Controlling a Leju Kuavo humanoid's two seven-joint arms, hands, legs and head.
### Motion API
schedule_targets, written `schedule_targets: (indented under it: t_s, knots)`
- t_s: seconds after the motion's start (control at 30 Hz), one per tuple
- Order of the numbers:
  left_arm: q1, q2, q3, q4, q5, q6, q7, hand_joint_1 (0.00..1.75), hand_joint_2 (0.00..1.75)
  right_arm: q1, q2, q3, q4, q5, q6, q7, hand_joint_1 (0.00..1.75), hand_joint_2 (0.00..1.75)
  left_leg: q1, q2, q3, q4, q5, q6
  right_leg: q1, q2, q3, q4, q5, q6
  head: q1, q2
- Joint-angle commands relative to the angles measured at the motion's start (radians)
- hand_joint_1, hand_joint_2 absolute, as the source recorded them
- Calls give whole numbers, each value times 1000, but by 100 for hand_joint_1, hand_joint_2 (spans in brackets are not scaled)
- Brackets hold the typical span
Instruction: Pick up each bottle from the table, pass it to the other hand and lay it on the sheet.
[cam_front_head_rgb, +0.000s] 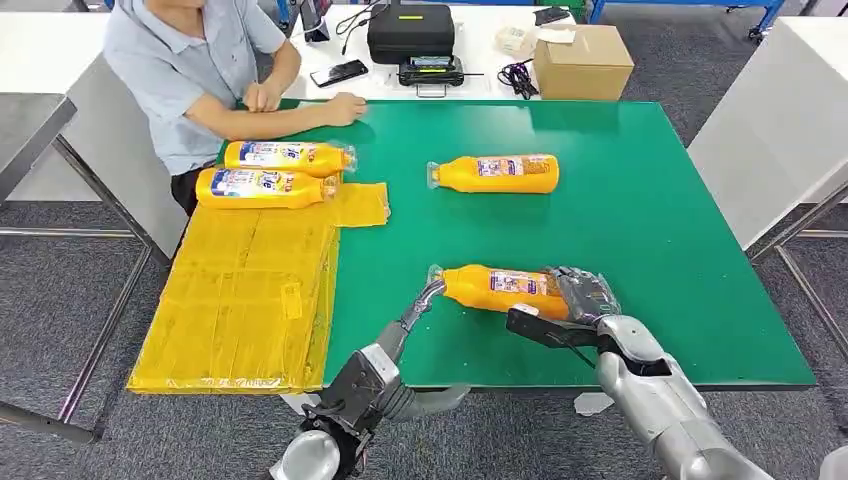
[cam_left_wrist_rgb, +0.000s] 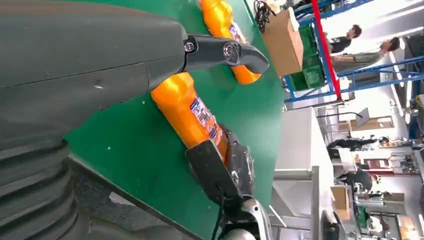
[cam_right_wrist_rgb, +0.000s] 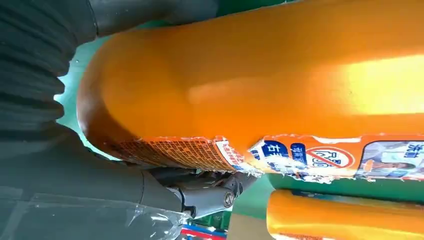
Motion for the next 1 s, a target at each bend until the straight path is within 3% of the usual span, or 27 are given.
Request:
schedule_targets:
  t_s: [0.03,0.17,0.3,0.5,0.77,0.87,1.0]
  knots:
    - [-20,-24,33,66,47,124,-77,0,175,142,41,-137,-126,-274,64,-100,175,175,2,-2,2,-2,0,-3,2,-3,3,-2,-1,-3,0,0]
    - [26,-58,137,73,199,300,-227,0,175,257,124,-207,-419,-400,36,-146,175,175,1,1,0,-1,-1,-2,2,1,1,-1,0,-2,0,0]
    - [59,-54,181,54,293,330,-277,0,175,289,175,-197,-549,-448,7,-145,175,175,2,6,-1,-1,-3,-5,3,5,-2,1,-1,-5,0,0]
    - [77,-36,170,47,469,215,-215,0,175,259,198,-178,-539,-533,6,-174,175,175,4,7,-4,1,-3,-4,4,5,-5,1,-2,-4,0,0]
    - [67,-30,145,53,516,223,-235,0,175,275,212,-166,-582,-598,0,-204,175,175,1,1,-9,-1,0,-2,0,0,-9,1,-1,-2,0,0]
    - [79,-2,131,23,666,56,-124,0,175,251,204,-116,-543,-613,35,-190,175,175,1,4,-8,-1,-1,-3,1,3,-8,1,-1,-3,0,0]
    - [62,6,98,-5,604,68,-173,0,175,245,193,-34,-502,-618,86,-180,175,175,1,3,-9,-1,-1,-3,1,2,-9,1,0,-2,0,0]
